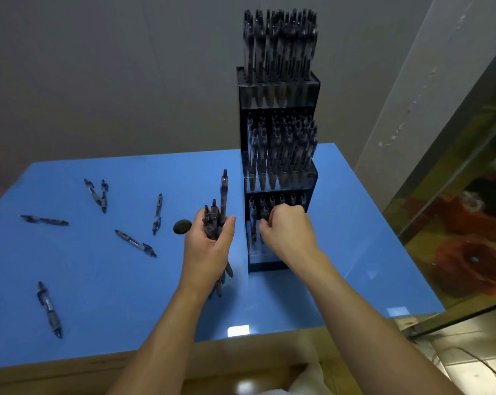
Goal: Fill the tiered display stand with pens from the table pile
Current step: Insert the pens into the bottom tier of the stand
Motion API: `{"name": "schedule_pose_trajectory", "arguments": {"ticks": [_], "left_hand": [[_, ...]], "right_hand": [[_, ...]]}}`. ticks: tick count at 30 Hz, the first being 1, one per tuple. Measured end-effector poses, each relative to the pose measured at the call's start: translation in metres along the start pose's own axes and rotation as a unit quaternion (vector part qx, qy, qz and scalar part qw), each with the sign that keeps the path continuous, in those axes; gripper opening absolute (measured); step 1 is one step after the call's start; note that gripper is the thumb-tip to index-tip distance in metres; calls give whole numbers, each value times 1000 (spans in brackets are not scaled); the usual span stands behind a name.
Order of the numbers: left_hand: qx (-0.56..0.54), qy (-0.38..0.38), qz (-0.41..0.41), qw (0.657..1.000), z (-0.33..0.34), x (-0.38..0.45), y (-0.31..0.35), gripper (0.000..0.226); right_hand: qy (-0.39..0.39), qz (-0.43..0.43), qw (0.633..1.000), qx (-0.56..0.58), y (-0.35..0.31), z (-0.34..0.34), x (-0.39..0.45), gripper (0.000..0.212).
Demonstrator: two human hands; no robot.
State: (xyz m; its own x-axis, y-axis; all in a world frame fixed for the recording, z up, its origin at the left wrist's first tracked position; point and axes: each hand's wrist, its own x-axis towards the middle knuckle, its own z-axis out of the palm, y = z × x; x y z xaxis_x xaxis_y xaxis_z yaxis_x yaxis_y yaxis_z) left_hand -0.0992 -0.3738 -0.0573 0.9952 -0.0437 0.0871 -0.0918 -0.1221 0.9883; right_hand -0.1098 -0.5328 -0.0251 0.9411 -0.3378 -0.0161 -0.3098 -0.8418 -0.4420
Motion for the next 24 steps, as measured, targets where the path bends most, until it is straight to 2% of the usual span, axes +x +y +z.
{"name": "schedule_pose_trajectory", "arguments": {"ticks": [3,6,8,11,16,20,24], "left_hand": [[13,-7,14,1000,-1,-1,0,26],[32,-19,38,999,1,-2,1,28],[43,-24,43,998,4,-3,2,29],[59,-40,46,996,7,-4,2,31],[63,-43,64,995,6,-4,6,30],[59,-45,63,995,7,-5,6,29],[50,-40,58,996,7,-6,5,26]], "right_hand": [[13,-4,999,29,-3,-15,-5,42],[48,-28,975,214,-18,-39,-16,33],[54,-52,953,292,-29,-51,-21,32],[63,-71,952,291,-38,-56,-24,28],[86,-50,954,281,-39,-55,-25,17],[105,-7,940,323,-41,-54,-27,13],[148,23,907,393,-35,-62,-27,11]]}}
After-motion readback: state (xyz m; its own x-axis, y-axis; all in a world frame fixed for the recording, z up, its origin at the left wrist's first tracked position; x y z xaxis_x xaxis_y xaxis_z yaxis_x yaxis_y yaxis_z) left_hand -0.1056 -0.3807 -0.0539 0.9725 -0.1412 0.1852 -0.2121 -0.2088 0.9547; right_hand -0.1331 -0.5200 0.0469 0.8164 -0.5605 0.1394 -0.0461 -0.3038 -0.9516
